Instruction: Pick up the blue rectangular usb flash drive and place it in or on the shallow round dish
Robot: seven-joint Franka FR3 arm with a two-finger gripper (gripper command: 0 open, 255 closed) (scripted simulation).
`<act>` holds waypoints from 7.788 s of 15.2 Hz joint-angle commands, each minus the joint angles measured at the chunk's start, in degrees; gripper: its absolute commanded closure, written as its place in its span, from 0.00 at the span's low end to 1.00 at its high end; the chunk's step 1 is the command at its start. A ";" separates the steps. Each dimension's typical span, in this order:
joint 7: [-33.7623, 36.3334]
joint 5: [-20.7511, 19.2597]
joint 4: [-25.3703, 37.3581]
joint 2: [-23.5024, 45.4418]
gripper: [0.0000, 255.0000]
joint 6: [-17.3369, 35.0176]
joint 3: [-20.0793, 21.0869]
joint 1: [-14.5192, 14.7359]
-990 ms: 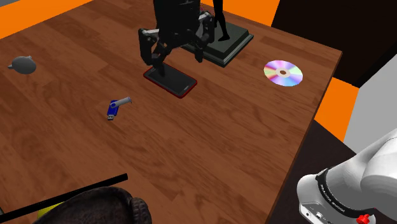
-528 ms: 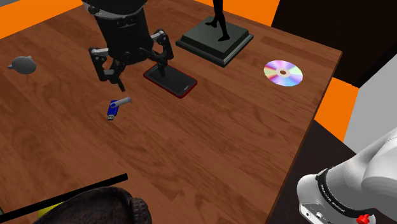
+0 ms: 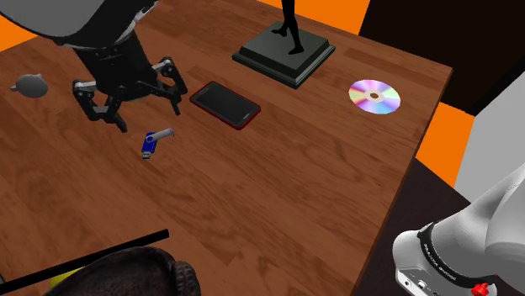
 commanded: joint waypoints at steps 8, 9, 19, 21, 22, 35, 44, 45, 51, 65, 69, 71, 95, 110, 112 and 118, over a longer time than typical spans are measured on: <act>0.86 -0.92 -3.56 1.20 0.00 4.51 -0.30 0.18; 0.86 -0.92 -3.56 1.20 0.00 4.51 -0.30 0.18; 0.85 -0.95 -3.44 1.27 1.00 4.45 -0.32 0.19; 0.82 -0.91 -3.60 1.19 1.00 4.54 -0.32 0.15; 0.83 -0.91 -3.60 1.19 1.00 4.54 -0.31 0.15; 0.07 0.09 4.34 0.05 1.00 -4.27 0.20 0.49; -0.01 -0.16 12.12 0.68 1.00 -11.47 0.43 1.43; 0.01 -0.25 13.10 0.85 1.00 -12.31 0.45 1.59; 0.21 -1.08 19.68 2.28 1.00 -17.64 0.54 2.84; 9.07 2.64 13.87 -5.08 1.00 -18.35 4.44 6.91; 13.50 3.78 11.51 -7.18 1.00 -17.80 6.33 9.18; 15.90 4.09 10.84 -7.78 1.00 -17.68 7.34 10.51; 24.81 5.37 -2.57 -10.08 1.00 -6.24 10.84 14.93; 25.42 4.36 6.10 -8.65 0.00 -13.92 11.17 15.79; 25.42 4.36 6.10 -8.65 0.00 -13.93 11.17 15.79; 25.42 4.36 6.10 -8.65 0.00 -13.93 11.17 15.79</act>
